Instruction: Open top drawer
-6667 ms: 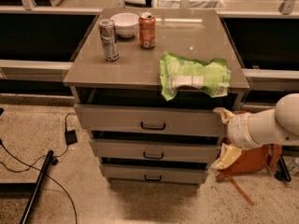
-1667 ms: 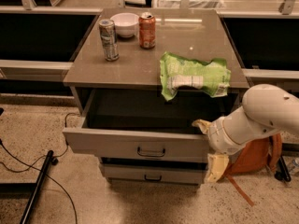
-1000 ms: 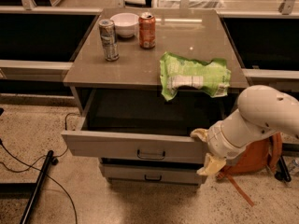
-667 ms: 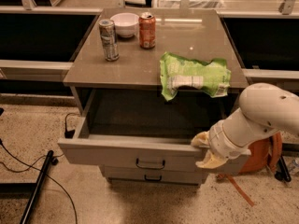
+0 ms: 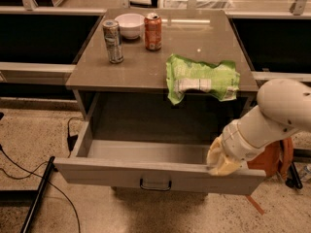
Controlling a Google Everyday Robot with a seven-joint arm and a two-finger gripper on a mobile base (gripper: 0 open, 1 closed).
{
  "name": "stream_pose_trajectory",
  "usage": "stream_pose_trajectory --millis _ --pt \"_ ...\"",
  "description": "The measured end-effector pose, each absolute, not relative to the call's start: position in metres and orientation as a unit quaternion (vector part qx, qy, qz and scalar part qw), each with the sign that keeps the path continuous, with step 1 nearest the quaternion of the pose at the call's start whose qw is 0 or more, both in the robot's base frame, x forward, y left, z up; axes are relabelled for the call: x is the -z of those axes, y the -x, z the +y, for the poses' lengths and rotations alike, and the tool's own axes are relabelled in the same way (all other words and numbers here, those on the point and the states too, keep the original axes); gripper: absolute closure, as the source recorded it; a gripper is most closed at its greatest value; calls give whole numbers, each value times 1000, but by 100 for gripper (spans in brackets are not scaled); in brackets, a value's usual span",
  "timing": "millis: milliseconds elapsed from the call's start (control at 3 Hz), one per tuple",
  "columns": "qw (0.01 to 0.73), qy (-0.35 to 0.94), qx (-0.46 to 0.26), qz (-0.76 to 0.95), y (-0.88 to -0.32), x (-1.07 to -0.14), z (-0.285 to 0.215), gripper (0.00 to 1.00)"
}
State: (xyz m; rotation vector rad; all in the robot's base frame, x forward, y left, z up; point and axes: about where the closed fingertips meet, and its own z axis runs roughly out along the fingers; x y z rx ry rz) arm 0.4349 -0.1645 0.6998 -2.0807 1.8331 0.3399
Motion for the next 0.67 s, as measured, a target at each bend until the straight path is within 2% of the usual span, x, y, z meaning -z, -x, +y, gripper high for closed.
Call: stream_pose_trajectory --millis 333,667 --pt "189 739 -112 637 -438 -731 -163 44" --pt "190 739 -112 637 -439 -732 -163 13"
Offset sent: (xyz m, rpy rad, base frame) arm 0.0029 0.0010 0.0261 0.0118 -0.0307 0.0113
